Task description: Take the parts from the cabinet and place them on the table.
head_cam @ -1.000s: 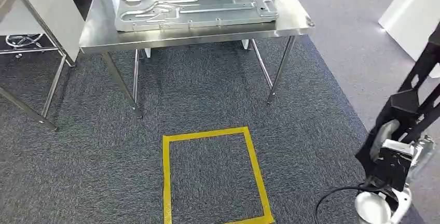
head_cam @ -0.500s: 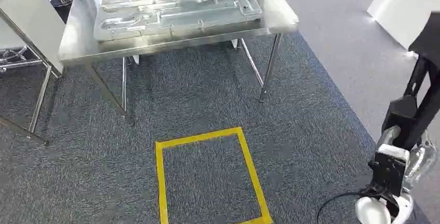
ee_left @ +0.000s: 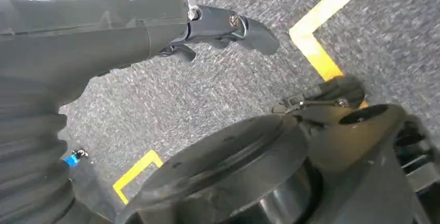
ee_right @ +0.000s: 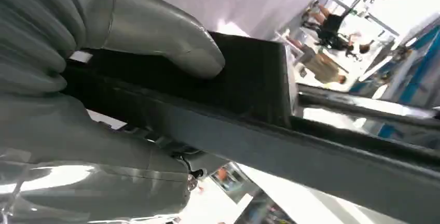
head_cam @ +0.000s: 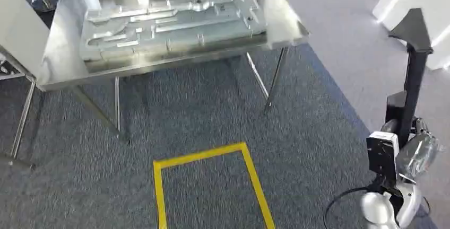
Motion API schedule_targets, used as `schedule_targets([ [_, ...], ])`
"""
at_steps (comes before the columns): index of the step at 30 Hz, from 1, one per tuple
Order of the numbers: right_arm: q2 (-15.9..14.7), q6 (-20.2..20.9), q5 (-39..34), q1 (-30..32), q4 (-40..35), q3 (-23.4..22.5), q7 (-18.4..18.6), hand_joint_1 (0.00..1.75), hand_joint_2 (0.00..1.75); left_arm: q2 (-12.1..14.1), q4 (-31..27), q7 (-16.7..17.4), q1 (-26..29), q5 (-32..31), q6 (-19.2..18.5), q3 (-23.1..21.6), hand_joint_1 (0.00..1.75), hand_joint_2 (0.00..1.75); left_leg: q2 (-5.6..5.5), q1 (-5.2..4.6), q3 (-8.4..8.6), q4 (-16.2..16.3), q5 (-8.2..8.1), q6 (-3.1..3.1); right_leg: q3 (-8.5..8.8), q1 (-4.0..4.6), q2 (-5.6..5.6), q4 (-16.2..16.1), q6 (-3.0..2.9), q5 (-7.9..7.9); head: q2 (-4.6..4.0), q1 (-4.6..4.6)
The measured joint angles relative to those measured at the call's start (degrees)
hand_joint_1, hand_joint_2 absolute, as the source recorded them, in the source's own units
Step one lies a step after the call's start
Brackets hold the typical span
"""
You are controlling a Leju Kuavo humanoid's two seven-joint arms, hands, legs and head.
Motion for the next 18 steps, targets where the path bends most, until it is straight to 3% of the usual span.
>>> schedule_targets([
  [1,-2.1,2.2,3.3,-1.7,1.6,-0.1,2.6,1.75,1.75,0.0,0.0,0.2,0.1,0.0,0.0,-0.1,0.00,1.75,0.08,0.14,1.31,-0.8,-0.42,0.06,-3.52,-0.15,-0.04,3.1,0.29,-0.79,0.02,-0.04],
  [2,-4.3,4.6,6.0,-3.3,3.0,-0.2,4.9,1.75,1.75,0.0,0.0,0.4,0.1,-0.1,0.0,-0.2,0.00,1.75,0.07,0.29,2.65,-1.5,-0.94,0.03,-6.55,-0.30,-0.13,4.9,0.45,-2.67,0.02,-0.07],
  [4,-10.6,12.0,13.1,-8.1,8.0,0.0,9.2,1.75,1.75,0.0,0.0,0.5,0.2,-0.2,-0.2,-0.5,0.00,1.75,-0.14,0.60,5.33,-2.2,-2.33,-0.26,-11.22,-0.45,-0.24,5.0,0.81,-7.20,0.02,-0.02],
  [5,-13.7,14.5,15.9,-11.5,10.4,0.3,10.3,1.75,1.75,0.0,0.0,0.6,0.2,-0.2,-0.3,-0.7,0.00,1.75,-0.28,0.77,6.64,-2.2,-3.21,-0.37,-12.69,-0.55,-0.28,3.4,0.93,-7.43,0.02,0.02],
  [6,-16.4,16.3,18.8,-15.4,13.7,1.1,11.2,1.75,1.75,0.0,0.0,0.8,0.2,-0.2,-0.4,-0.9,0.00,1.75,-0.31,0.91,8.12,-2.2,-4.26,-0.57,-13.34,-0.65,-0.38,0.4,1.06,-5.77,0.02,0.02],
  [7,-19.3,17.8,21.2,-19.3,16.9,2.0,11.7,1.75,1.75,0.0,0.0,0.9,0.1,-0.4,-0.5,-1.0,0.00,1.75,-0.35,1.04,9.61,-2.2,-5.49,-0.74,-13.54,-0.71,-0.57,-3.4,1.17,-1.52,0.02,0.06],
  [8,-21.4,19.1,23.1,-22.7,19.8,3.0,12.1,1.75,1.75,0.0,0.0,1.1,0.2,-0.4,-0.5,-1.1,0.00,1.75,-0.33,0.93,10.23,-2.3,-6.68,-1.07,-13.55,-0.84,-0.93,-7.5,1.34,6.31,0.02,0.11],
  [9,-23.1,20.0,24.3,-25.9,23.0,4.2,12.3,1.75,1.75,0.1,0.0,1.3,0.1,-0.4,-0.5,-1.1,0.00,1.75,-0.30,0.60,11.72,-1.4,-8.09,-1.42,-14.16,-0.56,-1.33,-10.6,1.06,14.11,0.02,0.24],
  [10,-24.8,20.6,24.7,-28.9,25.3,5.4,12.6,1.75,1.75,0.1,0.0,1.4,-0.1,-0.4,-0.5,-1.1,0.00,1.75,-0.62,0.45,11.49,-2.1,-8.76,-1.90,-13.89,-0.53,-1.62,-8.9,-0.21,11.85,0.02,0.24],
  [11,-26.4,20.9,24.9,-30.2,26.2,6.1,12.6,1.75,1.75,0.1,0.0,1.5,-0.2,-0.4,-0.5,-1.1,0.00,1.75,-0.33,0.38,12.08,-2.8,-9.24,-2.11,-14.03,-0.18,-1.34,-8.5,-0.66,12.39,0.02,0.06],
  [12,-27.5,20.9,25.0,-31.4,27.2,6.8,12.5,1.75,1.75,0.2,0.0,1.4,-0.2,-0.4,-0.5,-1.1,0.00,1.75,-0.44,0.51,12.30,-1.9,-8.49,-2.53,-13.96,-0.43,-1.40,-8.7,-1.09,11.61,0.02,0.48],
  [14,-28.8,20.9,25.0,-32.9,28.7,7.8,13.0,1.75,1.75,0.2,0.0,1.4,-0.4,-0.4,-0.5,-1.1,0.00,1.75,-0.36,0.72,10.41,2.2,-6.98,-3.06,-13.02,-0.45,-1.42,-8.9,-2.04,10.87,0.02,0.44],
  [15,-29.6,20.9,25.0,-33.4,28.9,8.1,13.2,1.75,1.75,0.2,0.0,1.4,-0.4,-0.4,-0.5,-1.1,0.00,1.75,-0.08,0.75,8.03,6.2,-7.11,-3.29,-12.53,-0.26,-1.38,-9.1,-2.38,10.49,0.02,0.46],
  [16,-29.9,20.9,25.0,-33.8,29.3,8.5,13.3,1.75,1.75,0.2,0.0,1.4,-0.5,-0.4,-0.5,-1.1,0.00,1.75,-0.02,0.76,5.25,10.1,-8.68,-3.47,-12.12,-0.12,-1.43,-9.2,-2.66,10.17,0.02,0.42],
  [18,-30.4,20.9,25.0,-34.2,30.0,9.1,13.5,1.75,1.75,0.2,0.0,1.4,-0.5,-0.4,-0.5,-1.1,0.00,1.75,0.03,0.64,0.01,16.0,-14.22,-3.58,-11.27,0.44,-1.21,-9.4,-3.12,9.29,0.02,0.43],
])
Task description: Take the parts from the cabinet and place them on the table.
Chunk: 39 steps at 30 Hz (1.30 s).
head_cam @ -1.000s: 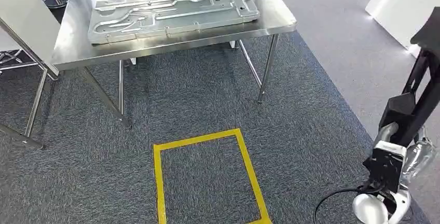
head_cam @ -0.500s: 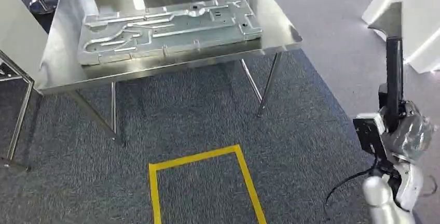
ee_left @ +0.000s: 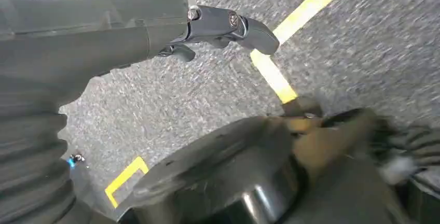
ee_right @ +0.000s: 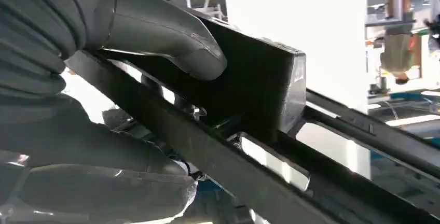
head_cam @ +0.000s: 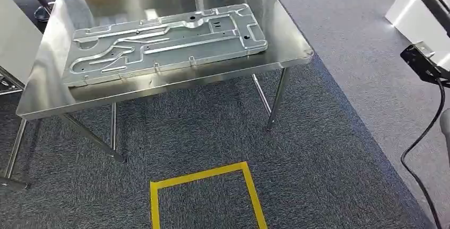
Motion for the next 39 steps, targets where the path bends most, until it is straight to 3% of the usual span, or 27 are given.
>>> schedule_targets([
  [1,-0.1,0.2,0.4,-0.1,0.3,0.2,0.4,1.75,1.75,0.0,0.0,0.0,-0.1,0.0,0.0,0.0,0.00,1.75,0.01,-0.16,-1.68,0.8,-1.31,0.26,0.52,0.39,0.07,0.0,-0.23,-0.39,0.00,-0.02],
  [2,-0.4,1.2,1.3,-0.7,0.9,0.8,0.9,1.75,1.75,0.0,0.0,0.0,-0.2,0.0,0.0,0.0,0.00,1.75,0.01,-0.50,-2.63,0.0,-0.48,0.69,1.15,0.80,0.11,0.0,-0.49,-0.81,0.00,0.00],
  [3,-0.7,2.3,2.2,-1.9,1.6,1.6,1.3,1.75,1.75,0.0,0.0,0.0,-0.2,-0.2,0.0,0.0,0.00,1.75,0.00,-0.82,-2.73,-2.3,2.29,1.54,1.80,1.32,0.24,0.0,-0.67,-1.18,0.00,0.00],
  [5,-1.4,4.6,4.9,-5.7,4.1,4.0,1.9,1.75,1.75,0.0,0.0,0.1,-0.3,-0.7,-0.1,0.0,0.00,1.75,0.08,-2.60,-1.46,-11.2,11.90,5.05,2.97,2.28,0.48,-0.2,-1.22,-1.71,0.00,0.00],
  [6,-1.4,5.3,6.5,-7.8,6.2,5.2,2.0,1.75,1.75,0.7,0.2,0.2,-0.3,-0.9,-0.1,0.0,0.00,1.75,0.14,-3.40,-1.39,-13.0,13.59,7.34,3.32,2.14,0.52,-0.3,-1.17,-1.77,0.00,0.55],
  [7,-1.6,5.5,7.9,-9.8,7.9,6.7,2.1,1.75,1.75,0.2,0.1,0.3,-0.5,-0.9,-0.2,0.0,0.00,1.75,0.14,-2.89,-1.20,-14.9,13.98,7.19,3.46,1.85,0.90,-0.7,-1.08,-1.70,0.00,0.75],
  [8,-2.0,5.8,8.9,-11.2,9.5,8.0,2.0,1.75,1.75,0.4,0.3,0.4,-0.5,-1.1,-0.1,0.0,0.00,1.75,0.21,-3.61,-0.95,-15.2,14.07,6.85,3.58,1.62,1.05,-1.4,-0.40,-1.28,0.00,0.64],
  [9,-2.3,5.8,9.7,-11.6,10.6,9.0,1.8,1.75,1.75,0.1,0.2,0.3,-0.6,-1.1,-0.1,0.0,0.00,1.75,0.17,-3.63,-0.62,-16.2,14.53,7.13,3.75,1.37,1.06,-1.8,-0.12,-1.29,0.00,0.51],
  [12,-2.2,5.5,11.4,-12.7,14.7,12.0,0.6,1.75,1.75,0.2,0.3,0.4,-0.4,-1.6,-0.1,0.0,0.00,1.75,0.11,-3.66,-0.70,-16.5,14.66,7.27,3.69,1.23,0.95,-2.2,-0.04,-1.09,0.00,0.46],
  [15,0.2,4.1,14.8,-15.1,19.2,15.4,1.1,1.75,1.75,0.2,0.2,1.1,-0.5,-2.1,-0.2,0.0,0.00,1.75,0.24,-3.58,-0.77,-16.5,14.85,7.25,3.60,1.33,1.07,-2.2,-0.53,-0.66,0.00,0.48],
  [18,6.2,0.2,19.3,-17.6,24.4,19.7,1.0,1.75,1.75,0.2,0.2,1.2,-0.8,-3.7,-0.6,0.0,0.00,1.75,1.01,-3.40,-0.68,-16.5,14.98,6.78,3.62,1.48,1.76,-2.2,-0.72,-0.53,0.00,0.50],
  [24,24.0,-2.7,22.1,-19.4,33.4,30.7,0.9,1.75,1.75,0.2,0.2,1.7,-1.7,-7.7,-1.1,0.0,0.00,1.75,1.51,-3.20,-0.60,-16.5,15.06,6.54,3.53,1.71,2.40,-2.2,-1.00,-0.45,0.00,0.48],
  [28,34.2,-2.1,22.2,-19.7,37.5,37.4,1.1,1.75,1.75,0.2,0.2,2.4,-1.8,-9.3,-1.7,0.0,0.00,1.75,0.79,-2.96,-0.75,-16.5,15.52,5.23,3.37,1.95,1.72,-2.1,-1.26,-0.58,0.00,0.48],
  [33,42.0,-1.6,22.2,-21.0,40.2,41.1,0.4,1.75,1.75,0.2,0.2,3.1,-1.6,-9.7,-2.1,0.0,0.00,1.75,0.50,-2.73,-0.80,-16.5,15.56,4.19,3.25,2.09,1.43,-2.0,-1.42,-0.66,0.00,0.48],
  [39,45.8,0.3,22.2,-23.2,41.8,44.9,0.3,1.75,1.75,0.2,0.2,3.1,-1.5,-9.9,-2.3,-0.1,0.00,1.75,0.53,-2.70,-0.82,-16.5,15.47,4.02,3.26,2.11,1.45,-2.0,-1.48,-0.70,0.00,0.48],
])
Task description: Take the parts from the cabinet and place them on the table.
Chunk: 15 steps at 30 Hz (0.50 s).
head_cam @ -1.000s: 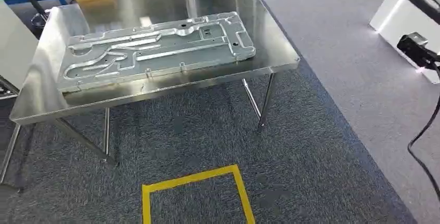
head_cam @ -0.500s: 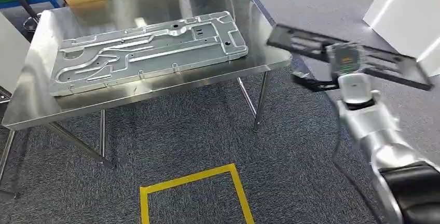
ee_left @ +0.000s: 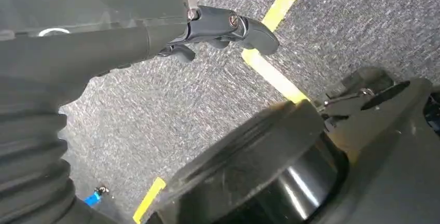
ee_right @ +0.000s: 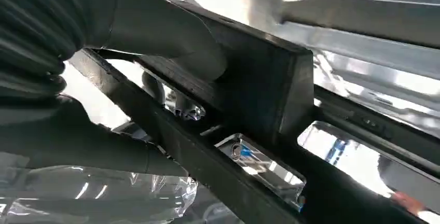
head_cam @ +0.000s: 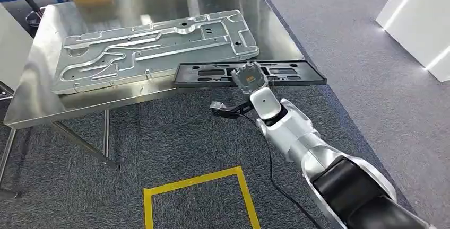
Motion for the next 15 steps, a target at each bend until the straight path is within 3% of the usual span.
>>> schedule_targets([
  [5,-0.4,0.8,0.0,-3.7,1.0,1.3,0.4,1.75,1.75,0.0,0.0,-0.5,0.4,0.8,0.0,0.0,0.00,1.75,-0.06,-0.02,-0.08,0.1,0.00,0.00,0.01,0.00,-0.06,0.0,0.01,0.00,0.00,0.00],
  [12,-5.7,3.7,0.0,-10.2,1.2,4.3,0.1,1.75,1.75,0.0,0.0,-1.0,0.9,2.0,0.1,0.0,0.00,1.75,-0.21,-0.06,-0.17,0.2,-0.01,0.01,0.06,-0.06,-0.21,0.0,0.03,0.02,0.00,0.02],
  [15,-6.5,3.8,0.0,-11.1,1.3,4.7,0.1,1.75,1.75,0.0,0.0,-1.1,0.8,2.0,0.1,0.0,0.00,1.75,-0.09,-0.07,-0.15,0.3,-0.10,0.05,0.07,-0.08,-0.04,-0.1,0.08,0.05,0.00,0.00],
])
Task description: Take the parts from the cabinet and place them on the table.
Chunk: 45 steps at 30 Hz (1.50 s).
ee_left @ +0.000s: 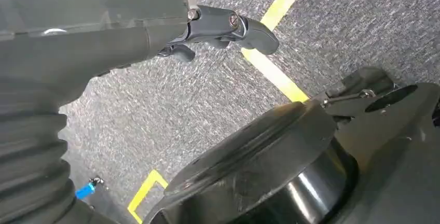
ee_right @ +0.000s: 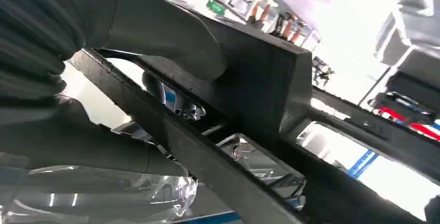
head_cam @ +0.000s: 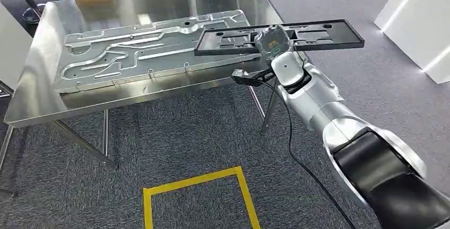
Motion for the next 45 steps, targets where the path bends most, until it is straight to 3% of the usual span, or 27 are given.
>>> schedule_targets([
  [30,-0.8,0.0,0.0,0.0,0.0,0.8,0.0,1.75,1.75,0.0,0.0,0.0,0.0,0.0,0.0,0.0,0.00,1.75,0.03,0.01,0.00,0.0,-0.03,0.05,-0.01,0.03,-0.04,-0.1,0.04,-0.02,0.00,0.00],
  [32,-1.1,2.1,0.0,0.0,0.0,0.9,0.3,1.75,1.75,0.1,0.0,-0.2,0.0,1.6,-0.1,0.2,0.00,1.75,0.04,-0.15,-0.02,0.2,-0.10,0.52,0.02,-0.14,-0.01,-0.3,0.53,0.16,0.00,-0.02],
  [34,-3.1,0.9,0.0,2.0,-0.2,1.3,1.2,1.75,1.75,0.2,0.0,-0.5,0.1,3.5,-0.7,0.9,0.00,1.75,-0.13,0.23,0.28,-0.8,0.03,1.09,0.21,0.16,-0.12,0.8,0.99,0.96,0.00,0.00],
  [36,-5.1,-1.3,0.0,4.0,-0.1,1.3,1.6,1.75,1.75,0.1,0.0,-1.1,0.3,4.0,-0.9,1.3,0.00,1.75,-0.52,1.05,1.69,-1.3,-0.36,1.45,-0.89,0.15,-0.03,2.8,1.87,0.28,0.00,0.29],
  [37,-5.7,-1.9,0.0,4.7,0.1,1.3,1.6,1.75,1.75,0.1,0.0,-1.2,0.5,4.0,-0.9,1.5,0.00,1.75,-0.56,1.15,1.90,-1.3,-0.58,1.49,-2.71,-0.17,-0.05,5.6,2.23,-1.02,0.00,0.42],
  [39,-6.4,-2.3,0.0,5.5,0.3,1.4,1.7,1.75,1.75,0.1,0.0,-1.4,0.8,4.0,-0.9,1.7,0.00,1.75,-0.48,1.31,2.43,-1.2,-1.18,1.16,-8.40,-0.99,-0.14,14.2,3.04,-4.29,0.00,0.37],
  [40,-6.5,-2.2,0.0,6.0,0.5,1.4,1.7,1.75,1.75,0.1,0.0,-1.4,0.9,4.1,-0.9,1.7,0.00,1.75,-0.39,1.47,2.87,-1.2,-1.59,0.95,-10.40,-1.33,-0.20,16.8,3.40,-4.55,0.00,0.39],
  [41,-6.6,-2.1,0.0,6.4,0.7,1.4,1.7,1.75,1.75,0.1,0.0,-1.5,1.0,4.1,-0.9,1.7,0.00,1.75,-0.34,1.65,3.47,-1.2,-2.06,0.68,-11.21,-1.65,-0.29,16.9,3.78,-3.56,0.00,0.39],
  [42,-6.8,-2.1,0.0,6.8,0.9,1.4,1.7,1.75,1.75,0.1,0.0,-1.5,1.1,4.1,-0.9,1.8,0.00,1.75,-0.29,1.85,4.31,-1.2,-2.72,0.34,-10.57,-1.94,-0.45,14.3,4.08,-1.39,0.00,0.39],
  [44,-7.1,-2.1,0.0,6.9,1.0,1.4,1.6,1.75,1.75,0.1,0.0,-1.5,1.1,4.1,-0.9,1.8,0.00,1.75,-0.07,2.30,6.60,-1.2,-4.50,-0.39,-6.35,-2.41,-0.90,4.0,4.13,3.12,0.00,0.42],
  [45,-7.5,-2.1,0.0,6.9,1.1,1.4,1.6,1.75,1.75,0.1,0.0,-1.5,1.2,4.1,-0.9,1.8,0.00,1.75,0.06,2.30,7.02,-1.3,-5.44,-0.81,-4.92,-2.61,-1.33,-0.6,4.21,6.91,0.00,0.50],
])
